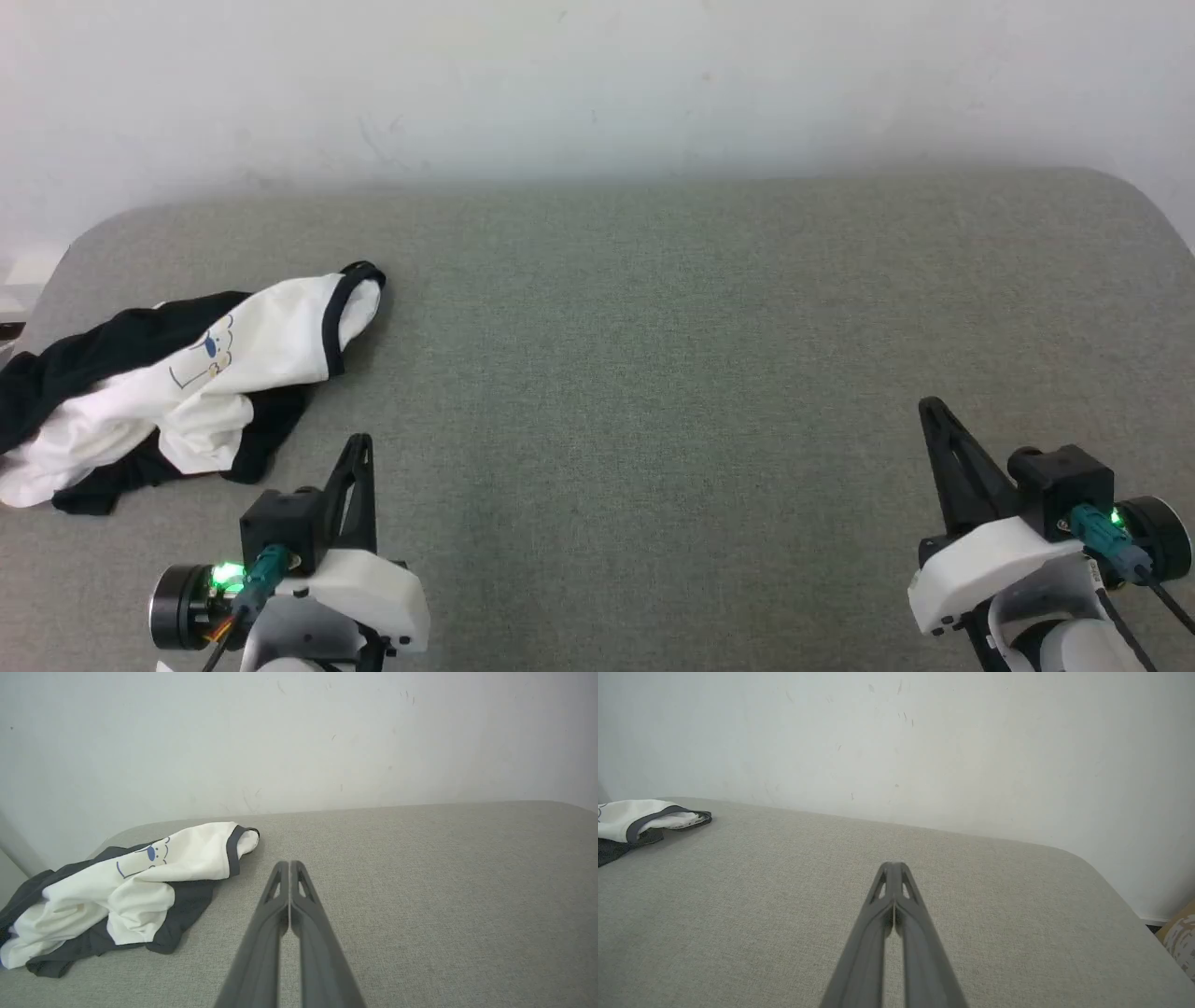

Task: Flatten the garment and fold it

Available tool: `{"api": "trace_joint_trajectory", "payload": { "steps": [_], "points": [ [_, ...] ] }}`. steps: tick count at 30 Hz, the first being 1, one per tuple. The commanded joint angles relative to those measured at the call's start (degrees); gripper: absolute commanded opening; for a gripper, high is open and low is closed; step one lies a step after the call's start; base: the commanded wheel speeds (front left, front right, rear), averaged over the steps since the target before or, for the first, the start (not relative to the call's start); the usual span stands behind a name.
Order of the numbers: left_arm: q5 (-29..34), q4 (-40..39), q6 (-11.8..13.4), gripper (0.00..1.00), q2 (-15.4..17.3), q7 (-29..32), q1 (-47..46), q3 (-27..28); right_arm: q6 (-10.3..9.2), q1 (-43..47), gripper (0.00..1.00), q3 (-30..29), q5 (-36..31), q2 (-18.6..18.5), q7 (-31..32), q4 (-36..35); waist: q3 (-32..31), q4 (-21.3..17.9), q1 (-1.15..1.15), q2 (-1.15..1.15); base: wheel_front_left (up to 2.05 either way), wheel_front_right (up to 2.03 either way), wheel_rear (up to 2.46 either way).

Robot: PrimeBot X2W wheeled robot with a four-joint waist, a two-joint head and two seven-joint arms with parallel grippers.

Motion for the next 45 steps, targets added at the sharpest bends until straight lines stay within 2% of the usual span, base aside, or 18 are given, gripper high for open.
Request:
{"api": "trace_joint_trajectory", "payload": {
  "steps": [1, 45],
  "points": [
    [0.38, -0.29, -0.47, 0.0, -0.27, 0.01, -0.73, 0.25, -0.05, 0.45, 0.0, 0.02, -0.43, 0.15, 0.03, -0.3, 0.0, 0.0, 0.0, 0.0, 0.0, 0.0, 0.0],
    [0.38, -0.29, -0.47, 0.0, -0.27, 0.01, -0.73, 0.25, -0.05, 0.45, 0.0, 0.02, -0.43, 0.15, 0.03, -0.3, 0.0, 0.0, 0.0, 0.0, 0.0, 0.0, 0.0]
  ]
}}
